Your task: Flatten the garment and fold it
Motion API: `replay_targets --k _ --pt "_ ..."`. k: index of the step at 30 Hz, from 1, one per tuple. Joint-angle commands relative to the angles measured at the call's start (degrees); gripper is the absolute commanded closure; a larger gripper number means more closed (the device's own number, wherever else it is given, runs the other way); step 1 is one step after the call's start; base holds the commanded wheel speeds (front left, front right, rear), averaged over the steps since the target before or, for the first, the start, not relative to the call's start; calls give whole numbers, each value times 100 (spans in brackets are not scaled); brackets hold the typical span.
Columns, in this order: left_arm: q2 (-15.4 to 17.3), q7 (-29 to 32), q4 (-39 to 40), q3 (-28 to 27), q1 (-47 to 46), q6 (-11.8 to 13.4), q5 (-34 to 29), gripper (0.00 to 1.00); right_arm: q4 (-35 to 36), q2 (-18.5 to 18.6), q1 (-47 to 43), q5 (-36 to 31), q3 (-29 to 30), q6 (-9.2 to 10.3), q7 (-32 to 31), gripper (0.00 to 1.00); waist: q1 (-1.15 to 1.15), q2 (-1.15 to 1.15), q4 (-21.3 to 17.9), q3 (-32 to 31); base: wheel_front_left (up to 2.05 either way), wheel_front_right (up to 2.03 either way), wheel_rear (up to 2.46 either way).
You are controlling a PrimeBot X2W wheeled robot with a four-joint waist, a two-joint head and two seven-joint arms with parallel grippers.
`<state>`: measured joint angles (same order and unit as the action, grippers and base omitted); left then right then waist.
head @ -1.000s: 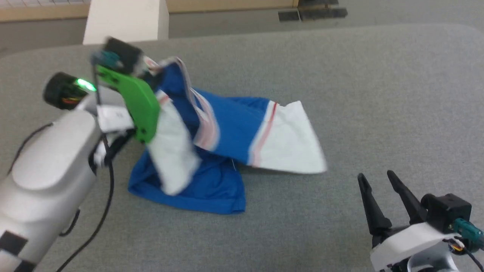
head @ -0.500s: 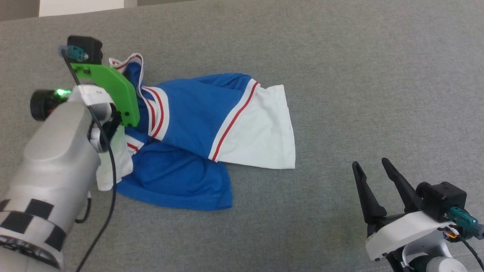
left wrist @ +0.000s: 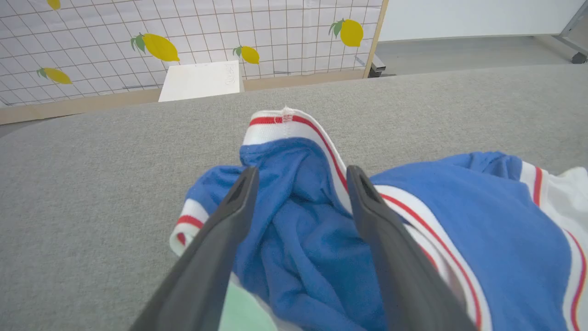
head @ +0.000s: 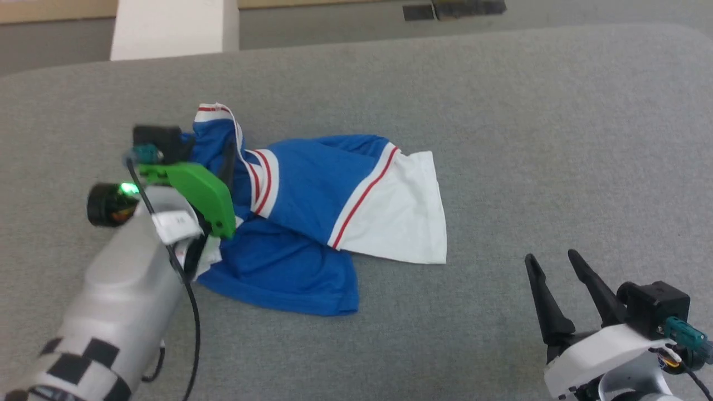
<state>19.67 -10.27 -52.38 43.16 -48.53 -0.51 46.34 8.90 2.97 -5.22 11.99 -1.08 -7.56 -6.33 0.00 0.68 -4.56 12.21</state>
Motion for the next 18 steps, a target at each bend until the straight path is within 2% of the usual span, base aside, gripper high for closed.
replay_targets --k 1,6,13,17,18 --pt "14 -22 151 48 223 12 -56 0 51 -9 -104 -11 33 8 -24 0 0 -68 212 -280 0 0 0" --pt "309 363 1081 252 814 141 -86 0 120 -9 -294 8 72 8 -94 0 0 -68 353 -457 0 0 0" --pt "1358 1387 2783 276 1647 849 22 0 193 -9 -392 31 31 8 -166 0 0 -68 402 -539 0 0 0" --pt "1859 1897 3509 208 2007 1163 201 0 211 -9 -400 39 1 8 -178 0 0 -68 366 -501 0 0 0" --pt "2071 2185 3825 178 2137 1266 334 0 218 -9 -374 44 -25 8 -183 0 0 -68 319 -406 0 0 0"
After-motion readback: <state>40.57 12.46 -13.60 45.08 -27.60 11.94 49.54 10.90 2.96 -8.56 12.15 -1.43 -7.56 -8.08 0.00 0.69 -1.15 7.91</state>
